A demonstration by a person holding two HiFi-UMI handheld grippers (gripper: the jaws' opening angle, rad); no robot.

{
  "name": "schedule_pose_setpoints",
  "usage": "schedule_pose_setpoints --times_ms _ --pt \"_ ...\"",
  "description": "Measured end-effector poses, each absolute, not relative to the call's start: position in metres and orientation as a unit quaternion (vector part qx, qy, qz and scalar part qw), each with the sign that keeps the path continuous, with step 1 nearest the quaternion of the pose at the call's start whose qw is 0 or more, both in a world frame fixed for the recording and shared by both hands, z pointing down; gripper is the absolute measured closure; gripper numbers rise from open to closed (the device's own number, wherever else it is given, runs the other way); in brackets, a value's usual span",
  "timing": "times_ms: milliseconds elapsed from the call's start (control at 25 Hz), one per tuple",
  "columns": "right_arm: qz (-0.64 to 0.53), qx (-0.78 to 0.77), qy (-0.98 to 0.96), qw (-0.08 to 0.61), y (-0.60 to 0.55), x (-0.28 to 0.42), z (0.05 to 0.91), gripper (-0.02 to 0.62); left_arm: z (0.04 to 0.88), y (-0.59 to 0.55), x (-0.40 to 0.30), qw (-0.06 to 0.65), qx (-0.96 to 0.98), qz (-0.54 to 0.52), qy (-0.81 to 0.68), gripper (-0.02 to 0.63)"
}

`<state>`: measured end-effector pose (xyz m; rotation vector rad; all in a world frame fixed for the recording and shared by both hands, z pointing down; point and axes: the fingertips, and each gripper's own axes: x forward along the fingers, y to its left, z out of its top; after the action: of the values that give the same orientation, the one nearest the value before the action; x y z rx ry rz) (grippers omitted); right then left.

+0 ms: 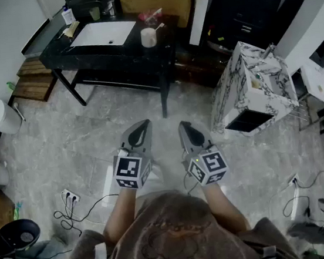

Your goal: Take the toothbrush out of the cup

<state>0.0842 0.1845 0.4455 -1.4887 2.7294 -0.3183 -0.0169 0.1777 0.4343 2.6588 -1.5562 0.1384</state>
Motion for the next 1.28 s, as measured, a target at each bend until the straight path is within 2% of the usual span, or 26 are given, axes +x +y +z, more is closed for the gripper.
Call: schedule_pose_setpoints --times_ms 720,1280 --pt "-0.096 -0.472 0.876 0.02 0.145 0.084 0.442 0.597 0.431 0.144 -0.016 0.027 0.862 0.04 -0.505 0.603" --pt "-0.108 -0.461 0.881 0.02 0.084 0.08 0.446 0.595 0.428 0.078 -0.02 0.038 0.861 0.036 -0.506 0.603"
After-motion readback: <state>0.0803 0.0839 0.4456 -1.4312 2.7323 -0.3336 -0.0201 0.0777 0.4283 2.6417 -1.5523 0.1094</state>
